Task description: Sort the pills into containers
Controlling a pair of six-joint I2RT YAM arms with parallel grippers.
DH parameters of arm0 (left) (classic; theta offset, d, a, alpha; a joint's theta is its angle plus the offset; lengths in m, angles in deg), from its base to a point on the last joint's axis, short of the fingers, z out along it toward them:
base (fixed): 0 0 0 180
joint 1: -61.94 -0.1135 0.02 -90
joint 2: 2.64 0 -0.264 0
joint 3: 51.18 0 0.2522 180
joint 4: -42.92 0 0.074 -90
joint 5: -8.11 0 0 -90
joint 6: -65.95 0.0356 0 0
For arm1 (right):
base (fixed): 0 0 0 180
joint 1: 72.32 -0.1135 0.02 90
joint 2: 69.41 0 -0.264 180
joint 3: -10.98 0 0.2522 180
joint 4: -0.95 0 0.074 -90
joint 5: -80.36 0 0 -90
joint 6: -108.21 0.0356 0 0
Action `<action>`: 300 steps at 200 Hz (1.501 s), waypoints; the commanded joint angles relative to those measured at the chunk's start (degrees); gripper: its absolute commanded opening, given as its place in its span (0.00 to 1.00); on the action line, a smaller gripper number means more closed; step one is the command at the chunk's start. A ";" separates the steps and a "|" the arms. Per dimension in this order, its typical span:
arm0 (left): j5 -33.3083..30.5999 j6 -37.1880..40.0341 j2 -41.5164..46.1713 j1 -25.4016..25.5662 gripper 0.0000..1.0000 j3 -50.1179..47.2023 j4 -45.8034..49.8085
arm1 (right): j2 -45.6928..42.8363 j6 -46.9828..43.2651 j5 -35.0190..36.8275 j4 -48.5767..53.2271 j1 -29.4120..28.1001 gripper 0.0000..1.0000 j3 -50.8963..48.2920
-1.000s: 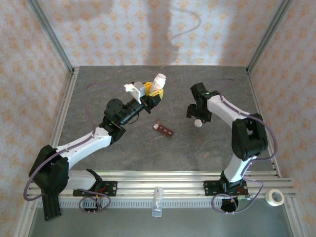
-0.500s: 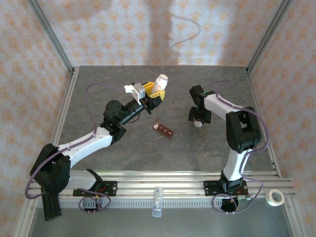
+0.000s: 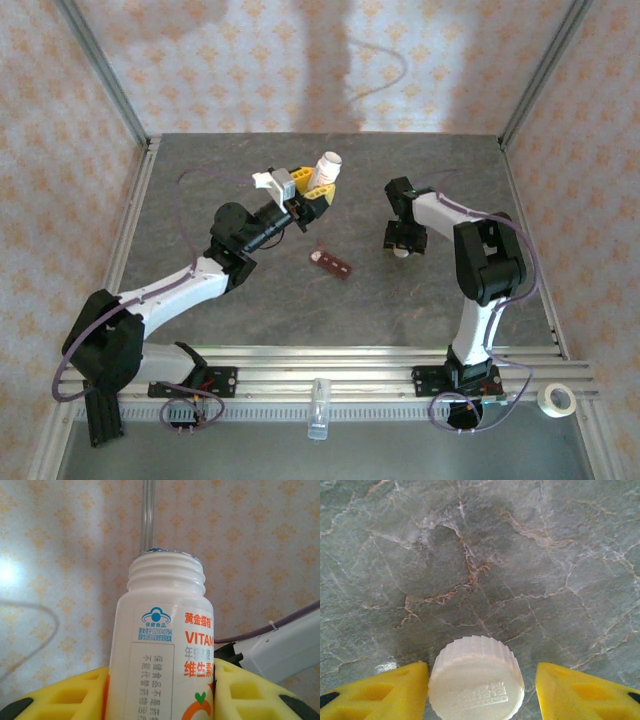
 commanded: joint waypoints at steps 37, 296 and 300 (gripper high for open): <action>1.33 -0.88 -0.51 -0.52 0.00 -0.11 -3.66 | 0.62 0.04 -0.23 -1.10 0.33 0.46 -1.39; 5.71 10.38 -18.93 -6.40 0.00 0.48 -11.42 | 7.52 -6.24 -30.51 29.32 0.40 0.30 61.79; 5.88 10.48 -19.34 -6.44 0.00 0.70 -11.52 | 7.80 -6.71 -31.07 29.86 0.51 0.30 62.56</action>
